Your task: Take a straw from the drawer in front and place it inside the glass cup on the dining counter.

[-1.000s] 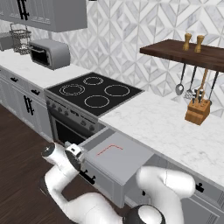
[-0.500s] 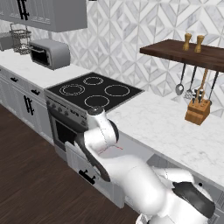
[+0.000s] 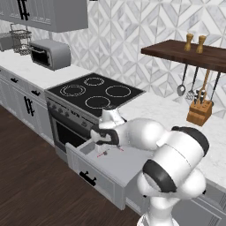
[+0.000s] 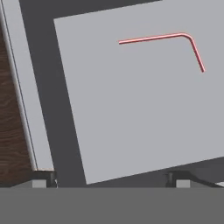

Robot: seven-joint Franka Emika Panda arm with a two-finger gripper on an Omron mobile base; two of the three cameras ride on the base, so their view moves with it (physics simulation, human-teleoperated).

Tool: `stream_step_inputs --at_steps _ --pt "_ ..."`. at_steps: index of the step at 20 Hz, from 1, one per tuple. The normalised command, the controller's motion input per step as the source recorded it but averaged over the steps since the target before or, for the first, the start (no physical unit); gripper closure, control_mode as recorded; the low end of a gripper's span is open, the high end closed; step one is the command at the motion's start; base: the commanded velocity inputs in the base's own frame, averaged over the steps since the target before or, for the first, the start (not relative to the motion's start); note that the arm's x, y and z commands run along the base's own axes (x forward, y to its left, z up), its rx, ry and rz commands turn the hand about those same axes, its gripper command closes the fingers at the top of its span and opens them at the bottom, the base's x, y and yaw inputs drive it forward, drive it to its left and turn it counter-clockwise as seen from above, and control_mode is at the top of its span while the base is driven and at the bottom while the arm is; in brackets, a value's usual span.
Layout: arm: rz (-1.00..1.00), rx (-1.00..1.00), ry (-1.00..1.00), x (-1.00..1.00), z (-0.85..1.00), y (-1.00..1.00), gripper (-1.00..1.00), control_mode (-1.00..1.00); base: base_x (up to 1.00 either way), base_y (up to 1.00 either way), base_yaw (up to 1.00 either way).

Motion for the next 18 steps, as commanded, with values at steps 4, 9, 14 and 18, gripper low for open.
stream_step_inputs --at_steps 4,9,14,18 --pt "0.0 0.0 0.22 0.58 -0.48 0.0 -1.0 -1.0 0.0 0.0 0.0" --pt "0.0 0.0 0.16 0.14 -0.61 0.01 -1.0 -1.0 0.0 0.0 0.0" --pt "0.0 0.0 0.0 0.01 -0.54 0.07 -1.0 -1.0 0.0 0.0 0.0" --pt "0.0 0.0 -0.01 0.12 -0.31 0.0 -1.0 -1.0 0.0 0.0 0.0"
